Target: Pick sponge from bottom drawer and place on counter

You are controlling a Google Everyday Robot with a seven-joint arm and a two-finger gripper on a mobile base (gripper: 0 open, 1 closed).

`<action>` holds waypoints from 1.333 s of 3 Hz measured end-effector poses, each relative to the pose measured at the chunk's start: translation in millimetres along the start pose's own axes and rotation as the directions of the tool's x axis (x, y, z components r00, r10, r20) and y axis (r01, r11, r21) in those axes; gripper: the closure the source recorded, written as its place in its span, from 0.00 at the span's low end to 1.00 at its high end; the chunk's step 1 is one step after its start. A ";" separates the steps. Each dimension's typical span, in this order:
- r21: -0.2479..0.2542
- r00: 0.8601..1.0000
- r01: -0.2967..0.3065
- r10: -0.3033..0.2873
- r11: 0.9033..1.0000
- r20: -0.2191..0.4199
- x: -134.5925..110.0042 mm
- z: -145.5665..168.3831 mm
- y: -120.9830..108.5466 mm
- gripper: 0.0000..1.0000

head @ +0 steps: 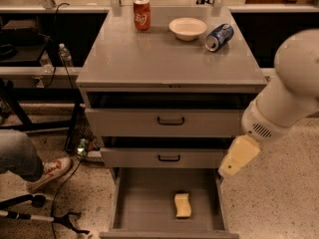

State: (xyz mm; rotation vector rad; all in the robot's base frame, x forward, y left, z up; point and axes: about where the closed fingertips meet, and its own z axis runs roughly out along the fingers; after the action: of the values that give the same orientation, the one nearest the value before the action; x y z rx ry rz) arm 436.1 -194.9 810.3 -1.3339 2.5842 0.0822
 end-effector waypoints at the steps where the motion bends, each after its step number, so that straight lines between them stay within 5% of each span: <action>1: -0.070 0.991 -0.093 0.099 0.993 0.090 -6.5 86.9 15.3 0.00; 3: -0.076 0.986 -0.127 0.134 0.989 0.096 -8.3 106.2 12.8 0.00; 4: -0.076 0.960 -0.255 0.261 0.964 0.100 -13.7 172.0 1.0 0.00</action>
Offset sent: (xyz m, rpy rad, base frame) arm -0.0016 0.0221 -0.0742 0.1062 0.0416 -0.0720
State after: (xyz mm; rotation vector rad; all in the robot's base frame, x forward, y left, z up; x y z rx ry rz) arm 473.7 -156.7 646.3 -0.9730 2.6656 0.2743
